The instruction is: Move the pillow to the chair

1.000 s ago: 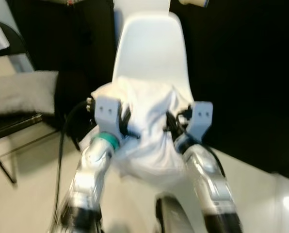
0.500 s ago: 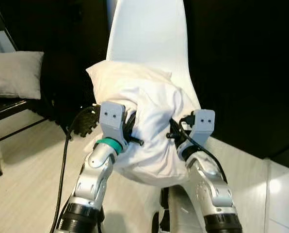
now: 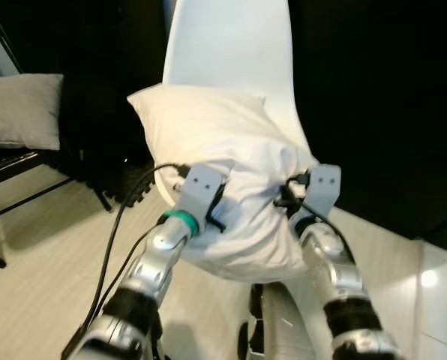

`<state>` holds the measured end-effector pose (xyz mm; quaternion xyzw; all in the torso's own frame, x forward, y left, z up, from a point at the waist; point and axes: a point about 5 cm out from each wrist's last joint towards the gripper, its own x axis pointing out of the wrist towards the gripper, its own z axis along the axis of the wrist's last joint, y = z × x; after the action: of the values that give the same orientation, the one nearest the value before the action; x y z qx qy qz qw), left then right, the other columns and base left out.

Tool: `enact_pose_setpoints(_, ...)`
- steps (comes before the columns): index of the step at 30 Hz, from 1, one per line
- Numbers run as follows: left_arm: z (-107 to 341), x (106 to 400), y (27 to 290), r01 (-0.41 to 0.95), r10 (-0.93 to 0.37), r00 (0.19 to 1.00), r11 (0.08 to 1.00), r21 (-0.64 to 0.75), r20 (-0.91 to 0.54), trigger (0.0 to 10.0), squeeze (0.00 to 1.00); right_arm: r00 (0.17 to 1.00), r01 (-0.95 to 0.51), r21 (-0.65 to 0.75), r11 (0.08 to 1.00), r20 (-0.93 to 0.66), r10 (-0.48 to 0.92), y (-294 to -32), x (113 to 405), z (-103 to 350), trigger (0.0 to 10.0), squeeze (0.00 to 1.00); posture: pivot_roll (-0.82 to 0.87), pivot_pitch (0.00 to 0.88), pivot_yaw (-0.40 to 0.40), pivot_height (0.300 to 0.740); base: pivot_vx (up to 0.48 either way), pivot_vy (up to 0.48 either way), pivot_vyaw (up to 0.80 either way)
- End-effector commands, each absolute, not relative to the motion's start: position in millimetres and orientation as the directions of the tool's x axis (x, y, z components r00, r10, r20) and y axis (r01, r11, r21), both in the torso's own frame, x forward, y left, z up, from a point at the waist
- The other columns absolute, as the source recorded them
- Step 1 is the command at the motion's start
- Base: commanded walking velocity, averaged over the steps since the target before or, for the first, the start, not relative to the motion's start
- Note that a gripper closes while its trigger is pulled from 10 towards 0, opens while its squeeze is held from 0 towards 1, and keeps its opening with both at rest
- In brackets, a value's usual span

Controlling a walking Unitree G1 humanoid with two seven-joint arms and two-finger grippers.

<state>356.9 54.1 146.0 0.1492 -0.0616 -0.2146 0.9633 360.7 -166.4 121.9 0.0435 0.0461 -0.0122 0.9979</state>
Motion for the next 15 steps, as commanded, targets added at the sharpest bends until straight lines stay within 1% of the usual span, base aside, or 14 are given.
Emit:
enact_pose_setpoints(1,139.5,358.3,57.3,0.37,-0.405,0.913,0.866,0.335,0.038,10.0,0.0,0.994,0.054,0.071,0.996,-0.103,-0.047,-169.3,361.7,119.0,10.0,0.0,-0.11,0.177,0.092,0.59,0.0,0.0,0.0)
enact_pose_setpoints(3,156.3,370.2,51.0,0.325,-0.375,0.923,0.878,0.353,0.083,10.0,0.0,0.988,0.121,0.046,0.992,-0.1,-0.116,-182.5,369.0,125.0,10.0,0.0,-0.12,0.183,0.107,0.59,0.0,0.0,0.0)
enact_pose_setpoints(4,170.9,379.1,49.8,0.262,-0.328,0.936,0.89,0.373,0.125,10.0,0.0,0.977,0.191,0.068,0.979,-0.106,-0.183,-193.6,373.0,129.2,10.0,0.0,-0.13,0.174,0.114,0.59,0.0,0.0,0.0)
enact_pose_setpoints(5,174.8,381.2,50.5,0.239,-0.31,0.941,0.893,0.38,0.138,10.0,0.0,0.974,0.209,0.077,0.975,-0.108,-0.2,-196.3,373.7,130.2,10.0,0.0,-0.13,0.174,0.114,0.59,0.0,0.0,0.0)
enact_pose_setpoints(12,179.7,387.0,55.0,0.196,-0.272,0.951,0.9,0.389,0.151,10.0,0.0,0.975,0.21,0.067,0.975,-0.082,-0.204,-198.3,377.3,134.8,10.0,0.0,-0.12,0.173,0.11,0.59,0.0,0.0,0.0)
enact_pose_setpoints(13,177.4,388.2,58.0,0.194,-0.267,0.953,0.899,0.393,0.141,10.0,0.0,0.978,0.201,0.058,0.978,-0.071,-0.197,-196.5,378.1,135.0,10.0,0.53,-0.12,0.162,0.103,0.59,0.0,0.0,0.0)
enact_pose_setpoints(14,170.8,388.0,61.7,0.207,-0.272,0.956,0.893,0.4,0.11,10.0,1.0,0.98,0.19,0.059,0.98,-0.067,-0.186,-193.2,377.6,132.7,10.0,1.0,-0.11,0.159,0.099,0.59,0.0,0.0,0.0)
enact_pose_setpoints(15,170.8,388.0,61.7,0.207,-0.272,0.956,0.893,0.4,0.11,10.0,1.0,0.98,0.19,0.059,0.98,-0.067,-0.186,-193.2,377.6,132.7,10.0,1.0,-0.11,0.159,0.099,0.59,0.0,0.0,0.0)
